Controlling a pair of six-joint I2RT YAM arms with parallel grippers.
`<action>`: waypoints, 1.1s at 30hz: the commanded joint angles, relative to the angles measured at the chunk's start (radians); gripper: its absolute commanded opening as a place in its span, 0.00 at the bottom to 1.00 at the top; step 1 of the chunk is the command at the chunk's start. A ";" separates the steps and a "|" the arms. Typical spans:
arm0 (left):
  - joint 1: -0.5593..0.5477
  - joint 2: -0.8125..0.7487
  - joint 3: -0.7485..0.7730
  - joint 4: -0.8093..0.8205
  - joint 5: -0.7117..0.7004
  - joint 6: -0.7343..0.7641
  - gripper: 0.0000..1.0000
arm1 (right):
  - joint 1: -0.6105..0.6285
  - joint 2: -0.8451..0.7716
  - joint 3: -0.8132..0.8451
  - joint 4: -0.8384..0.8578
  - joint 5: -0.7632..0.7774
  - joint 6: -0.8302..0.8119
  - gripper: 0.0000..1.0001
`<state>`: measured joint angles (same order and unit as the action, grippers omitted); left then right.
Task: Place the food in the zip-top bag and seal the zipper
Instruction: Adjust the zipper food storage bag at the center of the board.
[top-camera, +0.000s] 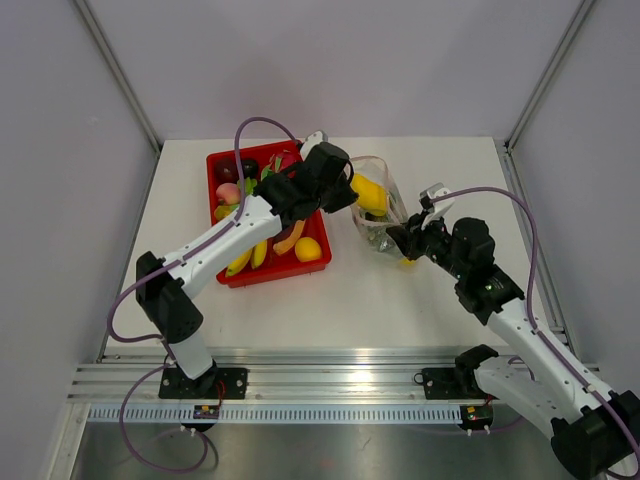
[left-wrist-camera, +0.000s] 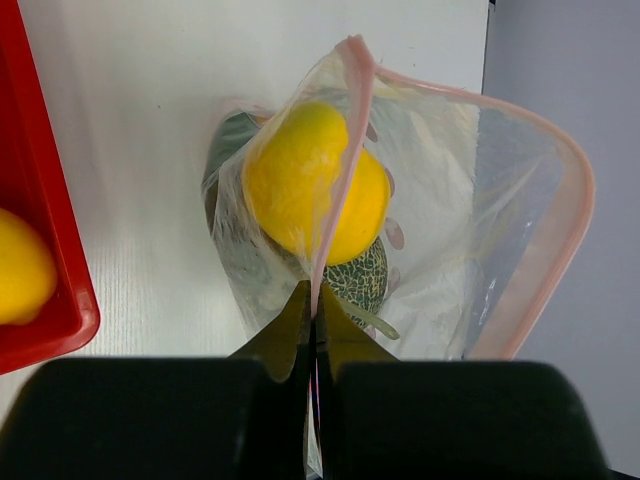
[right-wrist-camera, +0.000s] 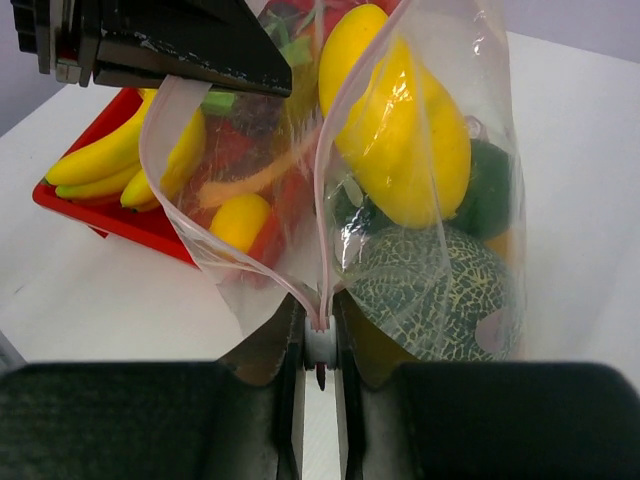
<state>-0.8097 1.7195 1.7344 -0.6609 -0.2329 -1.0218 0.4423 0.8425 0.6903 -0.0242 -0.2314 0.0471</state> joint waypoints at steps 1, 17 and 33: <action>0.000 -0.050 -0.001 0.053 -0.029 -0.015 0.00 | 0.010 -0.003 -0.008 0.125 -0.011 0.026 0.16; 0.000 -0.284 -0.213 0.244 0.194 0.578 0.87 | 0.010 -0.003 0.113 -0.023 0.035 -0.144 0.00; -0.157 -0.118 0.050 -0.059 0.428 1.416 0.71 | 0.009 0.058 0.201 -0.134 -0.083 -0.202 0.00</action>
<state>-0.9760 1.5959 1.7874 -0.7033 0.1329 0.2337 0.4435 0.9047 0.8352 -0.1589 -0.2836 -0.1276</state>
